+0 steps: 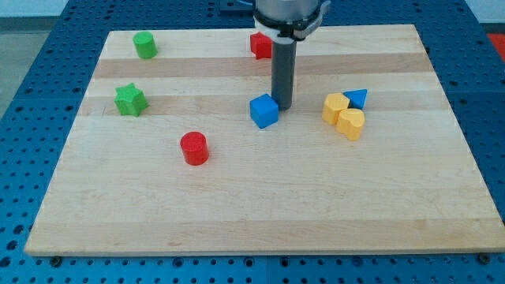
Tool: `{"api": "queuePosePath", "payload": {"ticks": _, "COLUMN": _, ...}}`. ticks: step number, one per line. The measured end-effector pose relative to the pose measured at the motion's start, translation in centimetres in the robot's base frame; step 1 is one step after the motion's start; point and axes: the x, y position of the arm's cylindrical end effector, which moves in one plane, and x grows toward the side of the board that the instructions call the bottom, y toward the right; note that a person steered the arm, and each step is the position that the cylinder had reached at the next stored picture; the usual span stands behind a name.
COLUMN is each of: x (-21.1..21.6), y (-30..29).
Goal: Slide the red circle towards the top right
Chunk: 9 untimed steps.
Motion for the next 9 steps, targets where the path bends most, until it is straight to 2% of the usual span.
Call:
{"api": "queuePosePath", "payload": {"ticks": 2, "x": 8.7, "y": 1.0}}
{"api": "queuePosePath", "payload": {"ticks": 3, "x": 10.7, "y": -3.2}}
{"api": "queuePosePath", "payload": {"ticks": 5, "x": 11.1, "y": -14.2}}
{"api": "queuePosePath", "payload": {"ticks": 6, "x": 11.1, "y": -17.2}}
{"api": "queuePosePath", "payload": {"ticks": 9, "x": 10.6, "y": -13.1}}
